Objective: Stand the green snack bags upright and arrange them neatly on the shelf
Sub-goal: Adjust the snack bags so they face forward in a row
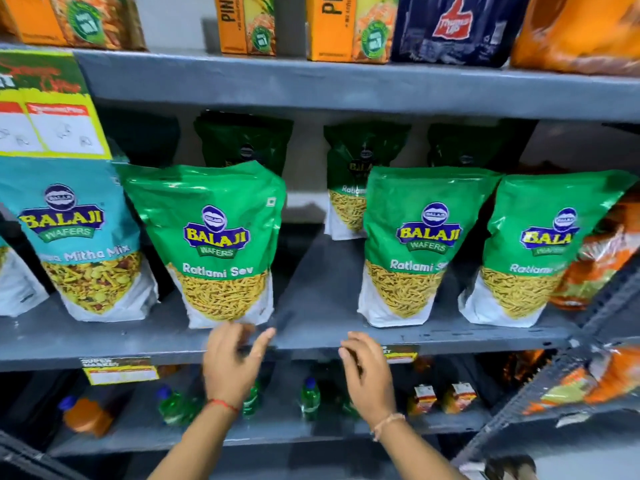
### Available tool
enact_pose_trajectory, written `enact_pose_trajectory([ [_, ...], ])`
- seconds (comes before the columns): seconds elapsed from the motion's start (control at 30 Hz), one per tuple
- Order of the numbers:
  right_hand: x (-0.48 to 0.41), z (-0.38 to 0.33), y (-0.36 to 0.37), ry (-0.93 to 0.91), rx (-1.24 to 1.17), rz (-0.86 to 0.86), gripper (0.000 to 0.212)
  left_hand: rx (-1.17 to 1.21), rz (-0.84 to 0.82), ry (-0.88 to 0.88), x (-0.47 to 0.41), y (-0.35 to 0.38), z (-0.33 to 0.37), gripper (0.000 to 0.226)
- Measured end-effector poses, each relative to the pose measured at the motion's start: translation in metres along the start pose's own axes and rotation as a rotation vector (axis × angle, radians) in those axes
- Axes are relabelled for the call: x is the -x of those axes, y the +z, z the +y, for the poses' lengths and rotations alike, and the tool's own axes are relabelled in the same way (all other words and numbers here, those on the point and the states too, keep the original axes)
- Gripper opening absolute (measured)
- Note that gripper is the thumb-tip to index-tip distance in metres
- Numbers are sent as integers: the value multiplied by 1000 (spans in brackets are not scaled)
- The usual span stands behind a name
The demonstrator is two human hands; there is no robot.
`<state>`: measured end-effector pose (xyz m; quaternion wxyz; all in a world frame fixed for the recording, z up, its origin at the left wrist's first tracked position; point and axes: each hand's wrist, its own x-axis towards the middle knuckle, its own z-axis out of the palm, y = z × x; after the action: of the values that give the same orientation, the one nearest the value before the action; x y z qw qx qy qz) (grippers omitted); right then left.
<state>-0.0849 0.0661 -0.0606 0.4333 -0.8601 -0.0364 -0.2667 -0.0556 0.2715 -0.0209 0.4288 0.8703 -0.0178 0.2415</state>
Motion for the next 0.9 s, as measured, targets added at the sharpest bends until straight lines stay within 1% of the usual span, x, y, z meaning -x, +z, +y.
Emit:
enact_pose_trajectory([
  [0.07, -5, 13, -27, 56, -101, 118, 18, 219, -120, -62, -1, 36, 33, 19],
  [0.1, -11, 21, -43, 88, -140, 163, 23, 343, -168, -130, -4, 57, 48, 21],
  [0.13, -18, 30, -58, 138, -185, 196, 30, 445, -234, -200, -8, 74, 60, 32],
  [0.17, -27, 41, -75, 207, -226, 201, 42, 506, -317, -253, -13, 93, 72, 49],
  [0.2, -39, 51, -88, 288, -249, 167, 58, 538, -402, -289, -18, 107, 79, 66],
  [0.27, -63, 70, -112, 430, -287, 8, 90, 555, -552, -295, -25, 128, 87, 91],
  [0.3, -75, 77, -120, 454, -312, -74, 99, 549, -605, -280, -28, 134, 89, 100],
  [0.33, -86, 82, -127, 457, -323, -146, 104, 536, -639, -271, -30, 139, 92, 107],
  [0.4, -106, 91, -132, 452, -286, -283, 104, 514, -665, -296, -33, 145, 97, 111],
  [0.43, -113, 94, -131, 449, -274, -349, 102, 507, -656, -318, -34, 148, 98, 108],
  [0.5, -120, 97, -128, 455, -316, -427, 92, 509, -612, -338, -36, 153, 95, 90],
  [0.57, -121, 97, -123, 448, -360, -398, 72, 535, -583, -342, -38, 153, 91, 74],
  [0.63, -119, 96, -117, 435, -384, -360, 61, 553, -575, -341, -39, 150, 88, 65],
  [0.73, -117, 88, -105, 412, -400, -363, 58, 576, -554, -356, -42, 140, 80, 65],
  [0.9, -117, 69, -75, 402, -391, -371, 64, 583, -538, -372, -52, 113, 62, 64],
])
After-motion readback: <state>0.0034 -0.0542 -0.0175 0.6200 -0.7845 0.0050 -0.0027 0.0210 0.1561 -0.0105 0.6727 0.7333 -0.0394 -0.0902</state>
